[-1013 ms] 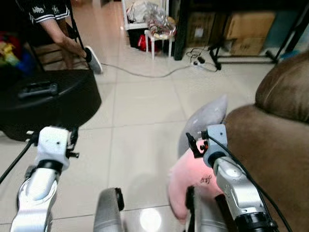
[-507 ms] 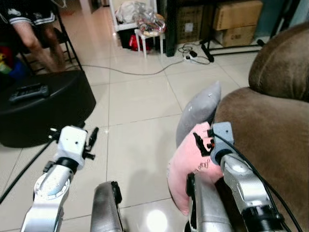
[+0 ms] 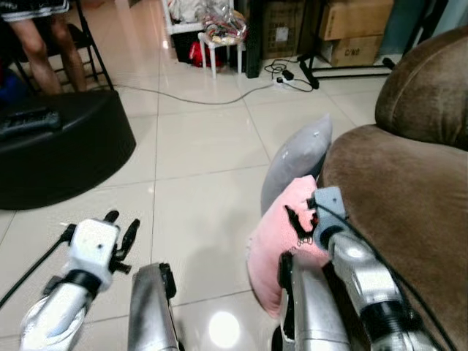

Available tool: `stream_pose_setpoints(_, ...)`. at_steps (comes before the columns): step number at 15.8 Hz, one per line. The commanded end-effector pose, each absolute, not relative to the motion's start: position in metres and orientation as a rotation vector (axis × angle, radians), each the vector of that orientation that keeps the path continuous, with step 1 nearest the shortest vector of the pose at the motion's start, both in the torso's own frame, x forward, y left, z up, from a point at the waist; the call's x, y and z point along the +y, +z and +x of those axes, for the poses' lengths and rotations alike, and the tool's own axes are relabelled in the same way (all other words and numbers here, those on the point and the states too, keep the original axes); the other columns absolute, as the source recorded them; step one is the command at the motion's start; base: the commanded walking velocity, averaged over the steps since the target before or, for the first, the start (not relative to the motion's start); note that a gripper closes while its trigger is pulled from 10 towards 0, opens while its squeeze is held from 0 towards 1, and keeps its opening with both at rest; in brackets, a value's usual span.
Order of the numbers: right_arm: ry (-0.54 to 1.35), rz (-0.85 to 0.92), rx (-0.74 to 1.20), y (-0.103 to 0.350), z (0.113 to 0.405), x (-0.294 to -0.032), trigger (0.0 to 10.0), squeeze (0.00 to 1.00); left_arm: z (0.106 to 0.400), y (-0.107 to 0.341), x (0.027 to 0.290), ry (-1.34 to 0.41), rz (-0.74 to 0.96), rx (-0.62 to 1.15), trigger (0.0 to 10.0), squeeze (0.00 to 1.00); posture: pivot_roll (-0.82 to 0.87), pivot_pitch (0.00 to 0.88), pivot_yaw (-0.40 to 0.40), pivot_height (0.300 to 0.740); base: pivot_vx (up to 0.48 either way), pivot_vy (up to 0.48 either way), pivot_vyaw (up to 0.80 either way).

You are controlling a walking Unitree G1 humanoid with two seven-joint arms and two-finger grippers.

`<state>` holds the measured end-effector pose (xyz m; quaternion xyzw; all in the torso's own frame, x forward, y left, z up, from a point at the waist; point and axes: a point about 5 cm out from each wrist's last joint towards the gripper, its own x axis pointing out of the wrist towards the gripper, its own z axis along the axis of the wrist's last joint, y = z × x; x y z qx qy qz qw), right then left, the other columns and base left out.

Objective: Move the pillow to the sofa from floor

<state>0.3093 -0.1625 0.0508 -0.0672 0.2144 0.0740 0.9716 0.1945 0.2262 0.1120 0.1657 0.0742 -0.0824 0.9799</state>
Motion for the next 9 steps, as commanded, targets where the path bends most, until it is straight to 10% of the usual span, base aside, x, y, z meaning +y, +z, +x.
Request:
stream_pose_setpoints(1,0.114,-0.153,0.431,0.052,0.316,-0.168,10.0,1.0,0.195,0.118,0.227,-0.192,0.334,0.15,10.0,0.0,-0.05,0.057,0.01,0.438,0.0,0.0,0.0)
stream_pose_setpoints(9,0.086,-0.244,0.569,0.035,0.327,-0.177,10.0,1.0,0.187,0.12,0.22,-0.313,0.307,0.208,10.0,0.0,-0.03,0.155,-0.009,0.438,0.0,0.0,0.0)
